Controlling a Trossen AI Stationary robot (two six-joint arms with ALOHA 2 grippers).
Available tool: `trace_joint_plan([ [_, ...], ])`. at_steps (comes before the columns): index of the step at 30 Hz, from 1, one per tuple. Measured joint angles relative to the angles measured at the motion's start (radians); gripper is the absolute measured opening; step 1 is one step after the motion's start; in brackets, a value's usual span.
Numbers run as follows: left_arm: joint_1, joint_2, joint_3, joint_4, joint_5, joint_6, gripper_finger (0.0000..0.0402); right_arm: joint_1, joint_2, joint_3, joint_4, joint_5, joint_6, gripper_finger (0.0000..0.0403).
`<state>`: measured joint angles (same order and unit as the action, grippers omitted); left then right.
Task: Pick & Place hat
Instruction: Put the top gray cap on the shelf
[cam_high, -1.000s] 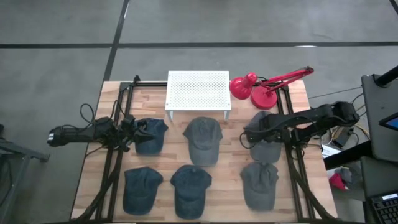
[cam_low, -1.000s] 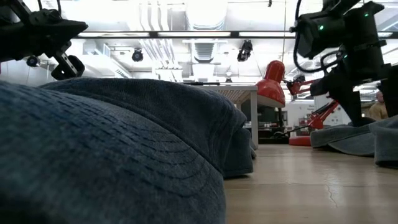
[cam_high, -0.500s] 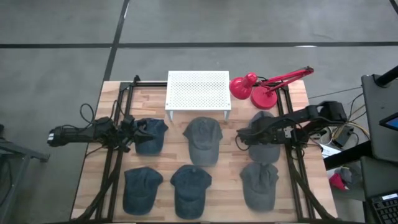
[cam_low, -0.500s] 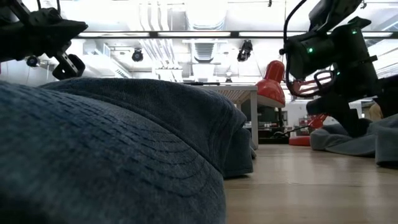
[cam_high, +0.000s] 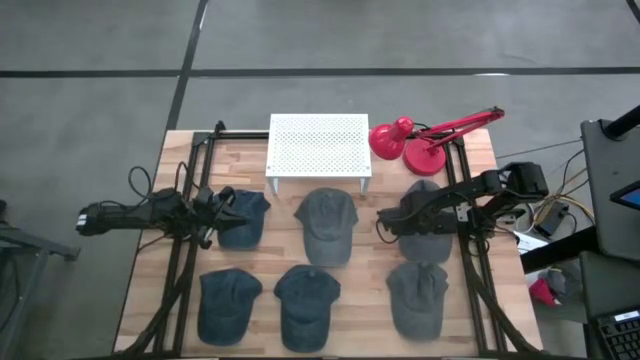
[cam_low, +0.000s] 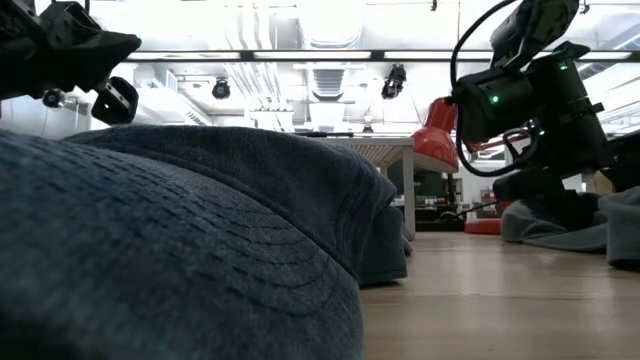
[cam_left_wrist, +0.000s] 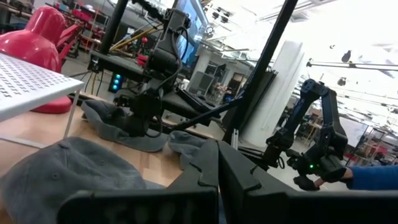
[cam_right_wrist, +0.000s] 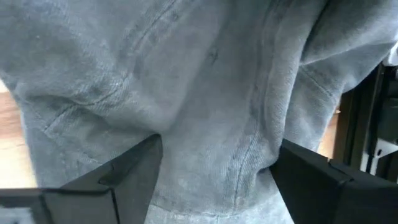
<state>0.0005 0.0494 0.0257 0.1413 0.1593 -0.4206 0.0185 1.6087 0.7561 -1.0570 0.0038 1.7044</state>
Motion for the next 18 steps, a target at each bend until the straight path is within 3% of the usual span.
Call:
trace_joint_plan([
  [5,0.0,0.0,0.0,0.0,0.0,0.003,0.0,0.0,0.012,0.001,0.016,0.001,-0.002,0.0224],
  [18,0.0,0.0,0.0,0.0,0.0,0.047,0.0,0.001,-0.099,-0.006,0.019,0.097,-0.006,0.0018],
])
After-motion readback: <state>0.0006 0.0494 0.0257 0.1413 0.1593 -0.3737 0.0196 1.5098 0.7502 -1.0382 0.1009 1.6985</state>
